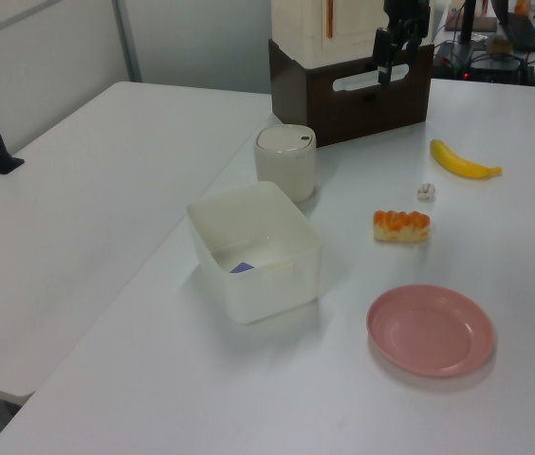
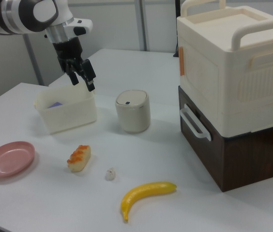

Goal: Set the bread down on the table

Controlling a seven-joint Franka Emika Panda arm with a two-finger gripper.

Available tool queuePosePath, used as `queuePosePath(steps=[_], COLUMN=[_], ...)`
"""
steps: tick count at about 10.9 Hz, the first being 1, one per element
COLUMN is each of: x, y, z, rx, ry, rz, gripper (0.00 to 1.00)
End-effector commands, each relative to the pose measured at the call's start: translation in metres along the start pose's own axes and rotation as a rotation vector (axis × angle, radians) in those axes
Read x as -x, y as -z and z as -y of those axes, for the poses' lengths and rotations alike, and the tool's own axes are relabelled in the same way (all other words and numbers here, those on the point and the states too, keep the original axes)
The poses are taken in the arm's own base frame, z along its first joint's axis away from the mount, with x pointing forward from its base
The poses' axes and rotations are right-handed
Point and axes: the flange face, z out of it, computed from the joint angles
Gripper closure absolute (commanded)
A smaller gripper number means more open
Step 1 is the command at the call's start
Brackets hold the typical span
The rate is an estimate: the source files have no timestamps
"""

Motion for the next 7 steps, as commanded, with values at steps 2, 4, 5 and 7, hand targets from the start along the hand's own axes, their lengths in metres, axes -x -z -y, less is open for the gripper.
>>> queuePosePath(steps=[2,4,5,7], x=[0.001,0.005,0.011,0.014], y=[0.004,0.006,0.004,0.004], z=[-0.006,-0.014,-0.015,-0.014], rx=[-0.025,-0.055,-0.07,-0.078], ry=[-0.025,-0.027,0.019,0.051], rz=[-0.008,0.029,0.079,0.093], gripper=[0.0,0.0,0.0,0.0])
